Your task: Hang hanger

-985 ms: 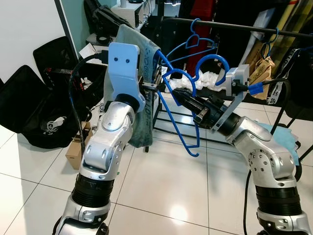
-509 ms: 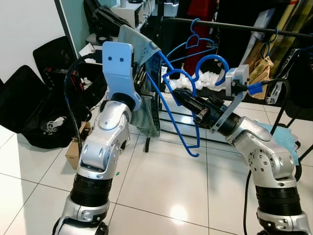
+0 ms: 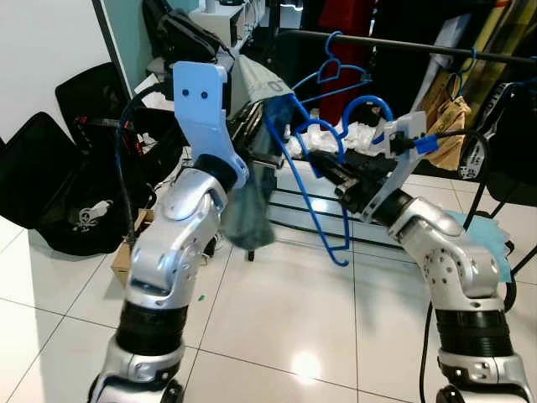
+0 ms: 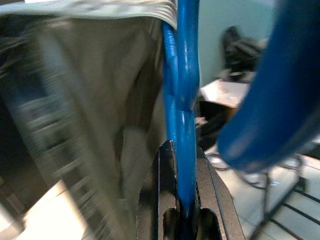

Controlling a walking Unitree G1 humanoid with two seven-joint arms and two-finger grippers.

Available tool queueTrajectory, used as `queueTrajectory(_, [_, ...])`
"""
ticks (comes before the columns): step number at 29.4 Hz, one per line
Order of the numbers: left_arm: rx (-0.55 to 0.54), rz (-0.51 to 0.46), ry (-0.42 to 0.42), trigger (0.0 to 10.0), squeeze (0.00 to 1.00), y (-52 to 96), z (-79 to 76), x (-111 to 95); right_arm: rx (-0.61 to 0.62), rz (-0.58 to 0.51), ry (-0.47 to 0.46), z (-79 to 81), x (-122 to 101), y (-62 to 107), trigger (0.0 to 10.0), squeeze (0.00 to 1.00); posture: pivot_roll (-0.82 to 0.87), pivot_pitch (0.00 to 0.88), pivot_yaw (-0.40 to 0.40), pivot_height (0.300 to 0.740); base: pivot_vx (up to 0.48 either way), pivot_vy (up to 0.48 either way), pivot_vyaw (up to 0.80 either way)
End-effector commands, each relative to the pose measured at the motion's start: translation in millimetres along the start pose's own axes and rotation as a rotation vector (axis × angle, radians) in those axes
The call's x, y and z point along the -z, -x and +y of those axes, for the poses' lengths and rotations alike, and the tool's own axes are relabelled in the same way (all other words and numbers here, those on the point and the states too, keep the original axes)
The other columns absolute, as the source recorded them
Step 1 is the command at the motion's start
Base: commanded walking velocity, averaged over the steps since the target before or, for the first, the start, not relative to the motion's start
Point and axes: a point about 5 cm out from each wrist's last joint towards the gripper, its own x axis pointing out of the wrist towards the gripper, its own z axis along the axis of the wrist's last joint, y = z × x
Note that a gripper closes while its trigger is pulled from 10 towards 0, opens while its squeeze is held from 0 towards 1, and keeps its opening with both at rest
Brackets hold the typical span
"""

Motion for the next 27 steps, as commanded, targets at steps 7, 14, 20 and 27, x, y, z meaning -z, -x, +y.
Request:
queueTrajectory(7, [0.104,0.195,-0.14,0.0,0.0,27.1,5.3,33.0,0.083,-0.022,0.012,-13.4,-7.4,4.1,10.0,0.0,-0.03,0.076,0.001,0.74,0.0,0.0,0.0])
queueTrajectory(14, [0.129,0.3,-0.227,1.1,0.0,39.9,3.2,57.8,0.066,-0.009,0.008,-11.2,-7.8,2.1,10.0,0.0,-0.04,0.079,0.0,0.74,0.0,0.0,0.0])
queueTrajectory(20, [0.112,0.373,-0.283,0.3,0.0,50.0,6.1,74.5,0.032,0.069,0.02,-5.8,-0.2,0.8,10.0,0.0,-0.04,0.081,0.003,0.74,0.0,0.0,0.0])
queueTrajectory(27, [-0.047,0.412,-0.361,0.0,0.0,55.6,34.5,78.1,0.063,0.091,0.025,-11.1,0.3,2.4,10.0,0.0,-0.04,0.082,0.004,0.74,0.0,0.0,0.0])
